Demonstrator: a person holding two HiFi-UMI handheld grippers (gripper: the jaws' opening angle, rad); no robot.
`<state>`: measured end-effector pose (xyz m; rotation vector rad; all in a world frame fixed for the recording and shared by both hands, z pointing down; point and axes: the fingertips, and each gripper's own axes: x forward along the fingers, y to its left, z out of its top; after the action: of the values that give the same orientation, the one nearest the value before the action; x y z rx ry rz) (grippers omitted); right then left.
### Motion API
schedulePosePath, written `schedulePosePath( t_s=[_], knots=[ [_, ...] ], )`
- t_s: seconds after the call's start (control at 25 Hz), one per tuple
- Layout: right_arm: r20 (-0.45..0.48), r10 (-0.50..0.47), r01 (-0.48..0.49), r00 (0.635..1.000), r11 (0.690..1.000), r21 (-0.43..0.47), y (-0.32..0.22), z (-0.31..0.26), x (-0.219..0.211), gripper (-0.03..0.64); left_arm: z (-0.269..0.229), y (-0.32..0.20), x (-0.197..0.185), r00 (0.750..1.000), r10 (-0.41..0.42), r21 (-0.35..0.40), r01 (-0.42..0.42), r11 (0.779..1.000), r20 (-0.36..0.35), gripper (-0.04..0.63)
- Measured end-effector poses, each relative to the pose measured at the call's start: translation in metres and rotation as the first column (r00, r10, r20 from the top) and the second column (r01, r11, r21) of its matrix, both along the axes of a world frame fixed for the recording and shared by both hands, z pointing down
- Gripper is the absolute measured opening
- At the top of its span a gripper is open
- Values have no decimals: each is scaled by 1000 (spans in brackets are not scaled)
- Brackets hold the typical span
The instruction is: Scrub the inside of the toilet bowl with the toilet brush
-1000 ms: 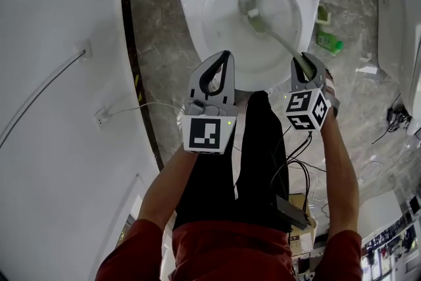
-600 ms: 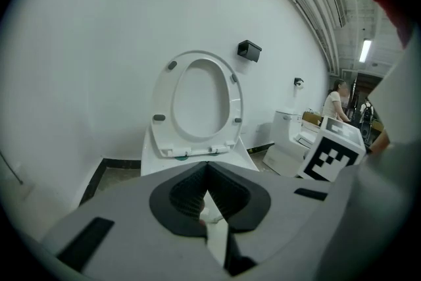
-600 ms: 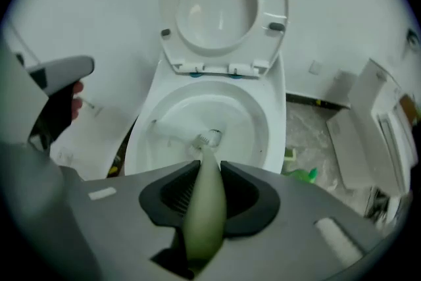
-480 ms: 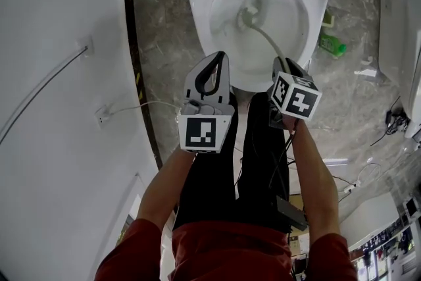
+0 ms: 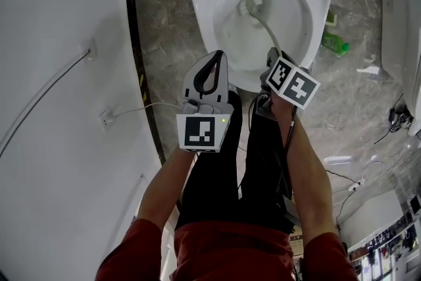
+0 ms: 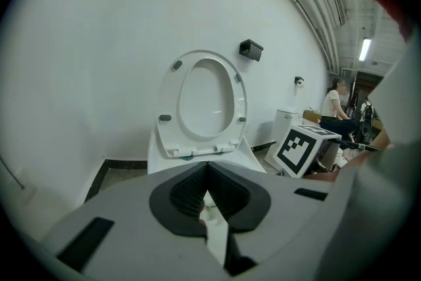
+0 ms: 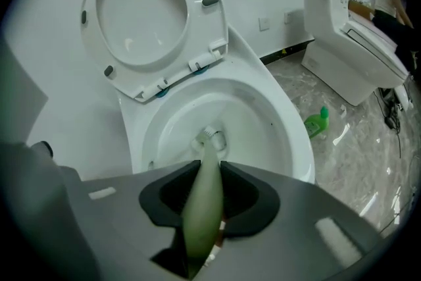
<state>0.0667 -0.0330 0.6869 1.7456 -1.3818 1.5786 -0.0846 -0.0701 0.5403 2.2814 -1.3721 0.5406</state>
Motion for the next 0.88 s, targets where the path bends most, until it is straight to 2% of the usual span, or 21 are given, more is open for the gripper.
schedulePosePath(
  t_s=[0.32, 0.44, 0.56, 0.64, 0.72, 0.88],
  knots=[
    [102, -87, 87, 991, 996, 13, 22, -33, -2, 103, -20, -1, 13, 1000, 11, 33, -11, 999, -10, 6],
    [115, -143, 143, 983, 990, 10, 36, -54, -6, 104, -37, 1, 19, 1000, 13, 51, -13, 999, -7, 5],
    [117, -149, 146, 982, 989, 34, 40, -81, -2, 104, -58, 2, 24, 1000, 5, 52, -5, 999, -6, 6],
    [79, -175, 169, 981, 982, 80, 34, -104, 4, 104, -74, 3, 26, 1000, 2, 55, -2, 998, -3, 6],
    [2, -231, 229, 973, 964, 139, 27, -132, 11, 104, -94, 3, 28, 1000, 0, 64, 1, 998, -8, 6],
    [-203, -347, 390, 916, 890, 238, 12, -201, 24, 104, -148, -4, 32, 1000, -8, 109, 11, 994, -29, 6]
  ],
)
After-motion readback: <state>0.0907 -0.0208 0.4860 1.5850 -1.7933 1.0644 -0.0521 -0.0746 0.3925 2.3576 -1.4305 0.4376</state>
